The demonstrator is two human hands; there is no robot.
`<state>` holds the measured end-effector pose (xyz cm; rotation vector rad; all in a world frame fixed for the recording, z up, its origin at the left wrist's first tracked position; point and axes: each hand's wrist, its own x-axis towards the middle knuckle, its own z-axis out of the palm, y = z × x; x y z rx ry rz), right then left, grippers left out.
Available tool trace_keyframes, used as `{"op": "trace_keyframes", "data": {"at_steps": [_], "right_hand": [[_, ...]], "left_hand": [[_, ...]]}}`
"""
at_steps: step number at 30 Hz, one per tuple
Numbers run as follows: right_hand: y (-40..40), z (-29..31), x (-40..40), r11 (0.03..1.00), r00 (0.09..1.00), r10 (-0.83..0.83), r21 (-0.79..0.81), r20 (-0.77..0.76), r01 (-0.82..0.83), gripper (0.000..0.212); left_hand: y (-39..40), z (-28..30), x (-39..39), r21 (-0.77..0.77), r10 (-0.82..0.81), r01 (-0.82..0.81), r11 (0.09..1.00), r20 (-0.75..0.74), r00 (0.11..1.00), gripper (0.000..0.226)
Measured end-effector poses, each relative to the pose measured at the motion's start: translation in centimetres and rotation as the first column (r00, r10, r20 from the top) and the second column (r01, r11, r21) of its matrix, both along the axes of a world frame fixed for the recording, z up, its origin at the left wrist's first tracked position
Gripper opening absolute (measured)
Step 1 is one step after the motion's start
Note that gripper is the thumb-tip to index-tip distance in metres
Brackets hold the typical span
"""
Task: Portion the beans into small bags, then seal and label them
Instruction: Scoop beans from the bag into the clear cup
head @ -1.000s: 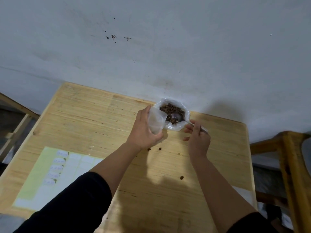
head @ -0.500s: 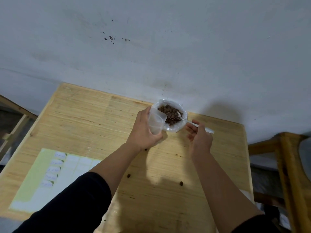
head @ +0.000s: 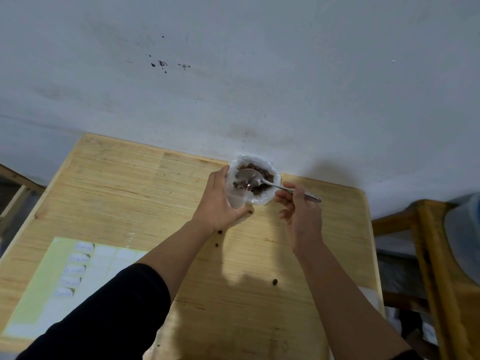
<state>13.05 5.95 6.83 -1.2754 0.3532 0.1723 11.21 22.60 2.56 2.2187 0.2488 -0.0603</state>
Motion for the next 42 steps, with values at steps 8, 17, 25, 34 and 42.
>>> {"op": "trace_keyframes", "data": {"at_steps": [8, 17, 25, 34, 42], "right_hand": [[-0.4, -2.2, 1.1, 0.939, 0.981, -0.193, -0.289, 0.013, 0.188, 0.028], [2.3, -4.9, 1.4, 0.965, 0.97, -0.195, -0.205, -0.143, 0.163, 0.023], [0.9, -3.2, 1.9, 0.956, 0.918, -0.285, -0.007, -0.274, 0.294, 0.027], [0.3, 1.0, 0.3, 0.994, 0.999, -0.023, -0.105, 0.035, 0.027, 0.027], [0.3, 1.8, -1.5, 0.884, 0.964, 0.125, -0.467, 0.237, 0.0, 0.012]], "left_hand": [[0.2, 0.0, -0.4, -0.027, 0.037, -0.036, 0.999, 0.05, 0.998, 0.101], [0.1, 0.1, -0.6, -0.066, 0.068, -0.065, 0.996, 0.044, 0.997, 0.101], [0.2, 0.1, -0.5, -0.056, 0.046, -0.044, 0.997, 0.044, 0.998, 0.104], [0.2, 0.0, -0.4, -0.043, 0.031, -0.029, 0.999, 0.055, 0.998, 0.103], [0.0, 0.0, -0.3, -0.044, 0.037, -0.033, 0.999, 0.082, 0.996, 0.102]]}}
